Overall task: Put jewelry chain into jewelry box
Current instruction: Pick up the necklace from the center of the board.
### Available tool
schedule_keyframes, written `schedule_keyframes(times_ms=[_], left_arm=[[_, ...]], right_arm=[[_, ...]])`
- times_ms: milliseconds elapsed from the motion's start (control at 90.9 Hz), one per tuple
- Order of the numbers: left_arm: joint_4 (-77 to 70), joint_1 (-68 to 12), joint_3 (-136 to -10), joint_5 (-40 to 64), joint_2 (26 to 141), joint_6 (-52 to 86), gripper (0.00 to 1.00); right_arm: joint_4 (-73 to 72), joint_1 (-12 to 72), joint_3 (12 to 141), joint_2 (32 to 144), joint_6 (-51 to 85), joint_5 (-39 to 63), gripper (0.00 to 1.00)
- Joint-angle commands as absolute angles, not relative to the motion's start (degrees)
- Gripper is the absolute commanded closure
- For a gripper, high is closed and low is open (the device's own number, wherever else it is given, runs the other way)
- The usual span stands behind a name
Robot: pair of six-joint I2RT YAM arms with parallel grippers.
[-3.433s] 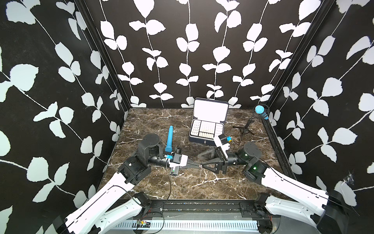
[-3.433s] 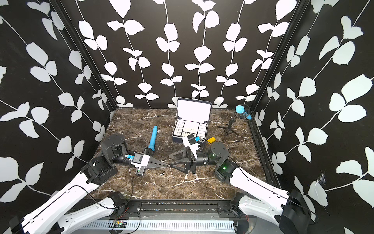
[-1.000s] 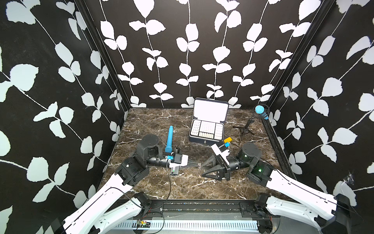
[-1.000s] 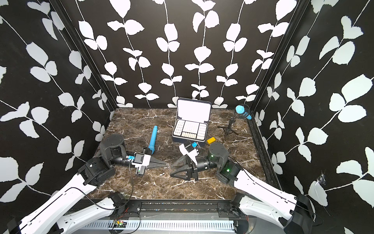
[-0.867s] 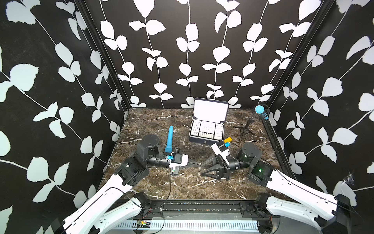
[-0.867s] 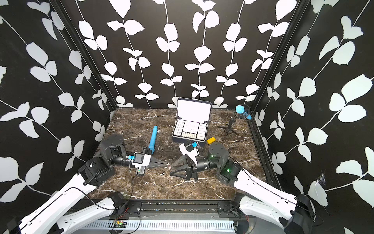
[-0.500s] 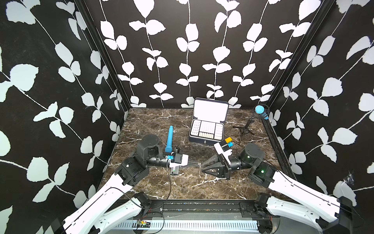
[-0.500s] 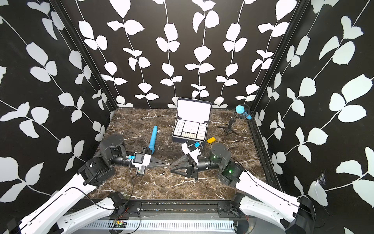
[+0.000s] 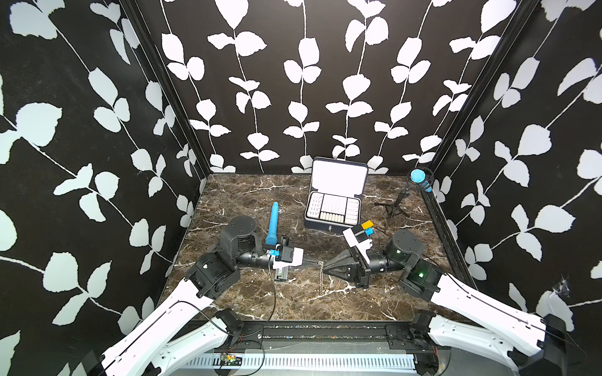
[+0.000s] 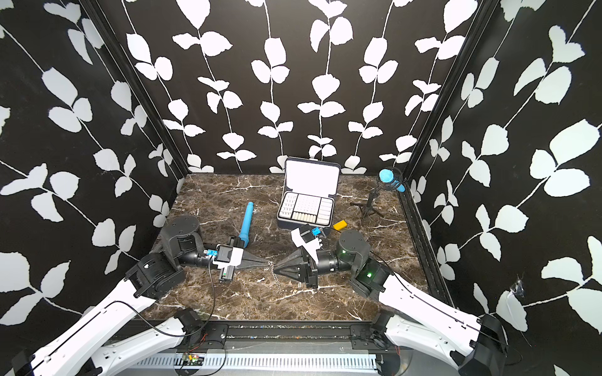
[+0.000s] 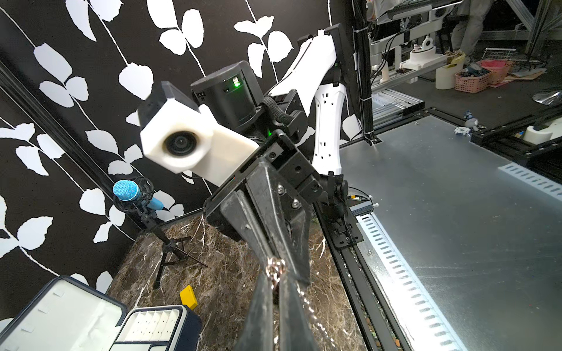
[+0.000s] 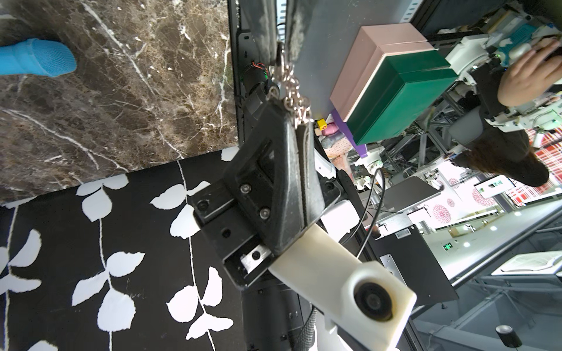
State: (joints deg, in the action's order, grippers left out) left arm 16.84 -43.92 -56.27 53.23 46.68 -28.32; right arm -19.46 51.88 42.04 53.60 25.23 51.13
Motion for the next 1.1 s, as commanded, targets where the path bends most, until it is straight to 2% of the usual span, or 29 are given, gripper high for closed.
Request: schedule_keyframes(times_ms=[0, 231, 341, 715, 869, 957, 1001, 1034, 1089], left_arm=[[17.3, -43.7, -57.4, 53.4, 45.7, -28.6, 1.0], [17.7, -43.7, -57.5, 53.0, 45.2, -28.7, 1.0], [17.8, -43.7, -57.5, 53.0, 45.0, -28.7, 1.0], [16.9, -43.7, -56.7, 52.9, 45.2, -27.7, 1.0], [16.7, -43.7, -56.0, 53.0, 45.8, -26.8, 0.72], [16.2, -43.7, -55.4, 52.2, 45.8, -25.9, 0.42], [15.4, -43.8, -54.8, 51.5, 45.5, -25.0, 0.35], [14.6, -43.7, -54.0, 50.9, 45.2, -24.1, 0.23], [12.1, -43.7, -52.4, 49.4, 44.5, -21.8, 0.18]], right_arm=[[-22.0, 52.2, 42.8, 52.3, 24.6, 50.5, 0.93], [-20.4, 51.6, 42.6, 50.9, 24.1, 50.2, 0.95], [-19.2, 51.5, 42.7, 50.4, 23.5, 50.0, 1.0], [-12.8, 51.2, 43.5, 48.8, 19.4, 43.9, 1.0], [-9.3, 51.2, 44.4, 48.6, 17.1, 40.6, 1.0], [-7.4, 51.2, 45.0, 48.6, 15.9, 39.4, 1.0], [-6.1, 51.1, 45.5, 48.6, 15.0, 38.6, 1.0], [-4.9, 51.1, 45.8, 48.5, 14.3, 37.9, 1.0], [-2.6, 51.2, 46.6, 48.3, 12.8, 36.6, 1.0]])
